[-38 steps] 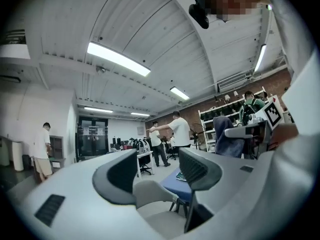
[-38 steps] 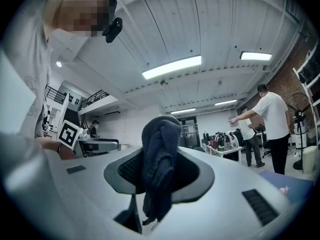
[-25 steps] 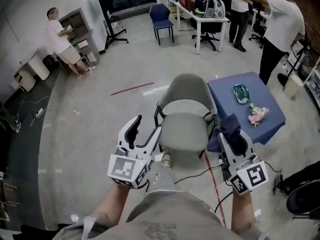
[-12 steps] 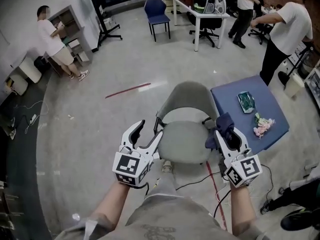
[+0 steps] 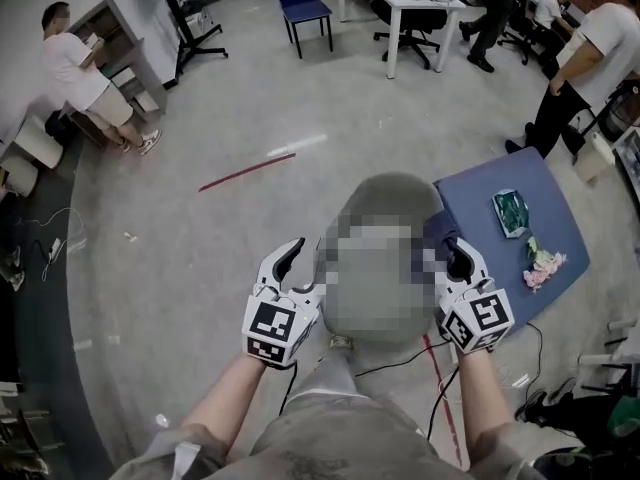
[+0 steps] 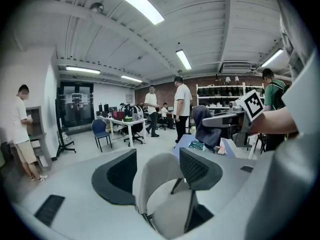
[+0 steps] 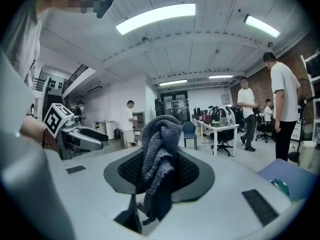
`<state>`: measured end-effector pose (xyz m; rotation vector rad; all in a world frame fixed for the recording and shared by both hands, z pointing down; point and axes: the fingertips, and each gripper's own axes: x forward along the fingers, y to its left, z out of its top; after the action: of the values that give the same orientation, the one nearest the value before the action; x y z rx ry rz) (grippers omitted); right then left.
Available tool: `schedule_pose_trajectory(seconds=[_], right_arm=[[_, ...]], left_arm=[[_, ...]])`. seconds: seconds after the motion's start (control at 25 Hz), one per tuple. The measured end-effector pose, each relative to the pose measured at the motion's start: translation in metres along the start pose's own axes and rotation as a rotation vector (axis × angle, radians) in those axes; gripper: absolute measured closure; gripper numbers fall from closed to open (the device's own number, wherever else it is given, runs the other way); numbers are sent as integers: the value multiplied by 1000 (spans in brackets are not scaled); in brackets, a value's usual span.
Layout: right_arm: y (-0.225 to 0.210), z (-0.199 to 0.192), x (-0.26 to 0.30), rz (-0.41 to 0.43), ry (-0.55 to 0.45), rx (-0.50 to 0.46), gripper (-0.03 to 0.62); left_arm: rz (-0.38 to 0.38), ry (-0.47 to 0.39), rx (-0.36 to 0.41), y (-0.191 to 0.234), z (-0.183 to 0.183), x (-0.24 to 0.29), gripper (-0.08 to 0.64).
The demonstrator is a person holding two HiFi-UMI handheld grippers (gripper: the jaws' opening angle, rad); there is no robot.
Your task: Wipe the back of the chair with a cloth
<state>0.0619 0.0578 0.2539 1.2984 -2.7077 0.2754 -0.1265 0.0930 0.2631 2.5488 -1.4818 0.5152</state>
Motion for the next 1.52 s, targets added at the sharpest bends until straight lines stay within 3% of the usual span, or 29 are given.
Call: schedule_pose_trajectory(seconds=[0.24, 0.6, 1.16, 1.4, 1.52], right_arm=[[-14, -18, 68, -17, 41, -16, 443], [-36, -67, 134, -7, 111, -8, 443], [-77, -154, 214, 35, 202, 31, 442], [-75, -192, 251, 80, 237, 30, 442], [-71, -210, 267, 101, 252, 30, 442]], left_arm=[[-72, 55, 33, 30, -21, 50, 273], [-81, 134, 10, 58, -63, 107, 275], [-84, 290, -42, 70, -158, 188, 274], [-104, 370, -78, 71, -209, 218, 273], [-120, 422, -58, 71, -234, 238, 275]])
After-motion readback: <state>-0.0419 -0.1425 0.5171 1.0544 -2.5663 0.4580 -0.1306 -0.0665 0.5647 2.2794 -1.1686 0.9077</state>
